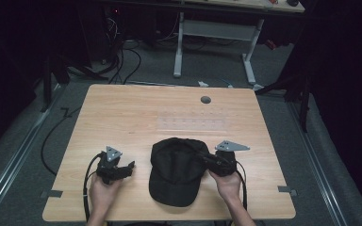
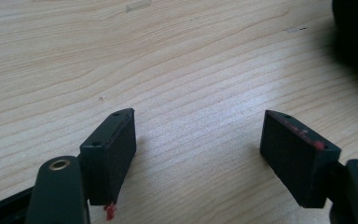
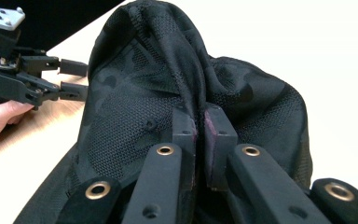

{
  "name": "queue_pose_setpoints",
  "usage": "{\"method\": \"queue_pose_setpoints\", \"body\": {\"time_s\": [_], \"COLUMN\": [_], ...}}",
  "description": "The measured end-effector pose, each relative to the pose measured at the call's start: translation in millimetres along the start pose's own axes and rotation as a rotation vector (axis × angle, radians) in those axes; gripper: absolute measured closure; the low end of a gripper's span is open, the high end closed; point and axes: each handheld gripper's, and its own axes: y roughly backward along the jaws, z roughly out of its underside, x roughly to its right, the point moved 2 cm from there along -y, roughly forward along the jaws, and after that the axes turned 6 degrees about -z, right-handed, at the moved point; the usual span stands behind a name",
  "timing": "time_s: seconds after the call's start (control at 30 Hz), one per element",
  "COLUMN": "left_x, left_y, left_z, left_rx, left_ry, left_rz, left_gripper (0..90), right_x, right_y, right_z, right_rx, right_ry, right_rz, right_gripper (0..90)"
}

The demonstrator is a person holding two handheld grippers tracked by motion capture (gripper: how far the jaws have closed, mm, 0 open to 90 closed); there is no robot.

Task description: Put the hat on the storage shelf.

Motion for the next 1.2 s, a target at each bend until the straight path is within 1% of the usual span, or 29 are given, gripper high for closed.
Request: {"method": "queue_pose_setpoints", "body": {"time_s": [0.17,0.2,0.37,0.43,0.53,0.6,0.67,0.8,1.0,1.2], "left_x": [0.8,1.0,0.2,-0.2,-1.2,1.0,4.7,14.1,29.1,42.6], "left_y": [-0.4,-0.6,-0.1,0.7,2.8,4.4,7.1,13.2,20.3,26.1], "left_z": [-0.2,-0.3,0.0,-0.7,-1.4,-2.0,-3.7,-9.8,-20.5,-31.3], "left_rx": [-0.004,-0.005,-0.006,-0.011,-0.012,-0.001,0.014,0.033,0.04,0.05], "left_ry": [-0.005,-0.007,-0.019,-0.006,0.021,0.026,0.021,0.006,-0.029,-0.058], "left_rz": [0.009,0.014,0.029,0.045,0.091,0.12,0.152,0.237,0.36,0.458], "left_gripper": [23.7,23.2,22.8,22.8,24.5,24.7,25.0,24.9,23.0,20.6], "right_x": [0.9,1.2,3.3,3.6,3.7,4.5,5.7,6.6,6.1,3.8], "right_y": [6.8,11.3,21.0,25.8,33.1,37.5,41.2,45.8,45.9,44.6], "right_z": [-4.1,-6.5,-10.7,-13.0,-17.1,-19.6,-21.7,-25.4,-26.6,-28.7], "right_rx": [0.015,0.027,0.048,0.06,0.08,0.091,0.102,0.117,0.128,0.135], "right_ry": [0.014,0.021,0.03,0.038,0.051,0.055,0.059,0.069,0.075,0.089], "right_rz": [0.001,0.002,0.007,0.008,0.011,0.01,0.007,0.006,-0.01,-0.025], "right_gripper": [84.9,84.9,84.9,84.9,84.9,84.9,84.9,84.9,84.9,84.9]}}
